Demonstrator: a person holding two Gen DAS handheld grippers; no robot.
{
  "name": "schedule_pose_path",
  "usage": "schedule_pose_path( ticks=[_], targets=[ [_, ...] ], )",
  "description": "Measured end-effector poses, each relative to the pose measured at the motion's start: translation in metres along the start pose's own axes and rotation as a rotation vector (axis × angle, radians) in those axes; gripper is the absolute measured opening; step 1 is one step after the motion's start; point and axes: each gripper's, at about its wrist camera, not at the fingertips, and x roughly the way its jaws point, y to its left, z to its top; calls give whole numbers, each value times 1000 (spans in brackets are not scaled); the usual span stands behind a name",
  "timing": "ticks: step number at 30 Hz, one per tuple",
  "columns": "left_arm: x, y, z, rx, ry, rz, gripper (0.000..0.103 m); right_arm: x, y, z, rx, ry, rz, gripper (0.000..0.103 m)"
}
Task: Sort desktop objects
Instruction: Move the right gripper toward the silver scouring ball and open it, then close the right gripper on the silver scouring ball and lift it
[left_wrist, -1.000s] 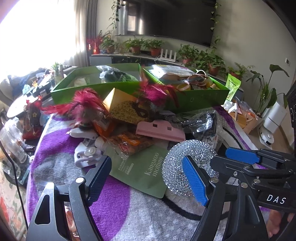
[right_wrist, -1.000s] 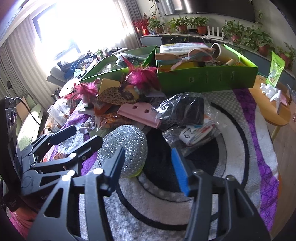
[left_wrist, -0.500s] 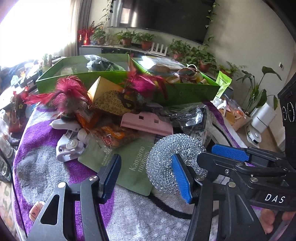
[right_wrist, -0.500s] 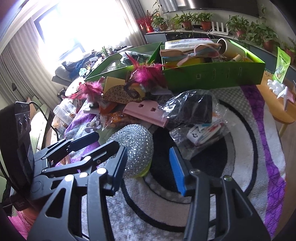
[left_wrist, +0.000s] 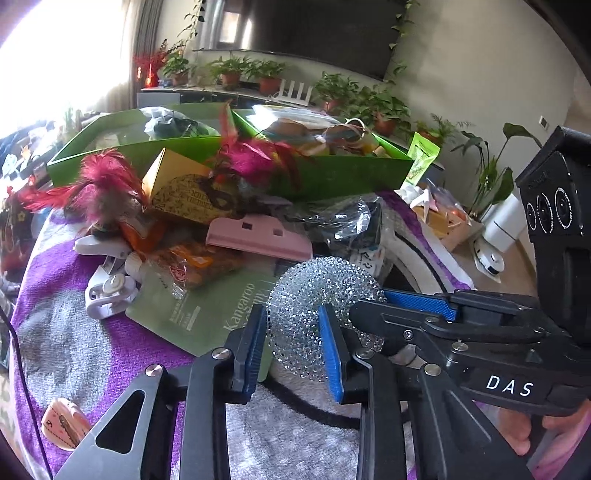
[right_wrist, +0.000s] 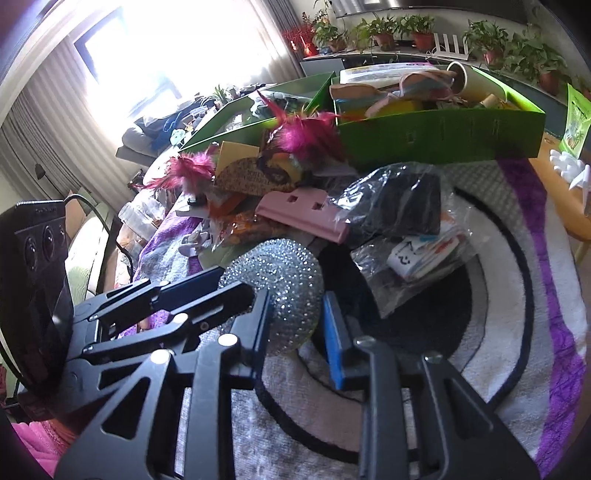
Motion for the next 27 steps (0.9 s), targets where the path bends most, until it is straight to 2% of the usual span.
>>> schedule_pose_path(
  ticks=[17,24,27],
  targets=[
    [1,-5,-3,36,-25,22,28,-3,-3,-5,0,13,-9,28],
    [0,-4,-2,24,-16,-14,27,-2,-7,-3,26,25,-1,31],
    [-5,-6,-2,24,-25,-27,25,-4,-6,-3,24,29,24,25]
  ],
)
